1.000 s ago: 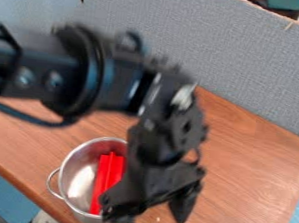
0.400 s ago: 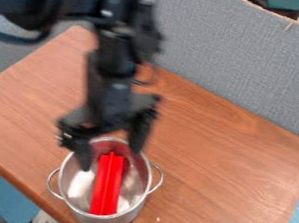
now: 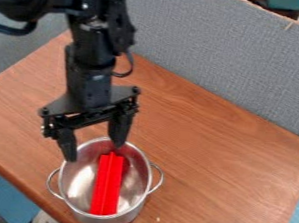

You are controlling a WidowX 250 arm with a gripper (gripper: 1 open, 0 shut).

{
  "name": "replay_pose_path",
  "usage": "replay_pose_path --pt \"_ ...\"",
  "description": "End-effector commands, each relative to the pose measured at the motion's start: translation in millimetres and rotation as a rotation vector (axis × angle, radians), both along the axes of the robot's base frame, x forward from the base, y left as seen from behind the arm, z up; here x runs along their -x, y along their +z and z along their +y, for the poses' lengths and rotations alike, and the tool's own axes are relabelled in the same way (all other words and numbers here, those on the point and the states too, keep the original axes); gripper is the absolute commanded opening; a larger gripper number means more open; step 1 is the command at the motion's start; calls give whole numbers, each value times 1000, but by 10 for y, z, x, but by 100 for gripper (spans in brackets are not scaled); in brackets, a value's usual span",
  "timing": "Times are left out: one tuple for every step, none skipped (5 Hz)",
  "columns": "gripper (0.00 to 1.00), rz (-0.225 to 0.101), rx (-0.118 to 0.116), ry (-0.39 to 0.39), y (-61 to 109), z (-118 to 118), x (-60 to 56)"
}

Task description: Move the red object from the metal pot to the table

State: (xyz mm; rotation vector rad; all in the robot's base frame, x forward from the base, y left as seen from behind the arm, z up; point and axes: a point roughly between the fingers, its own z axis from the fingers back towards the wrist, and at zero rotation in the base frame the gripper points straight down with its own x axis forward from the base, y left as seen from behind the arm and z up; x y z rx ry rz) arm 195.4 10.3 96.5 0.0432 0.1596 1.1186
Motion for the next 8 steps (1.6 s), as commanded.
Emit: replay_pose_path --pt "100 -14 -11 -11 134 -207 38" --pt "100 -33 -33 -65 209 -364 136" --pt "100 -51 -69 -84 282 -444 197" --pt "100 -50 -102 -101 99 -390 98" --pt "100 -27 -138 -129 -150 -302 -45" --pt "100 4 -168 -48 -278 199 -89" --pt "100 32 -124 -122 -336 699 -119" --pt "100 7 -93 -272 -246 378 -227"
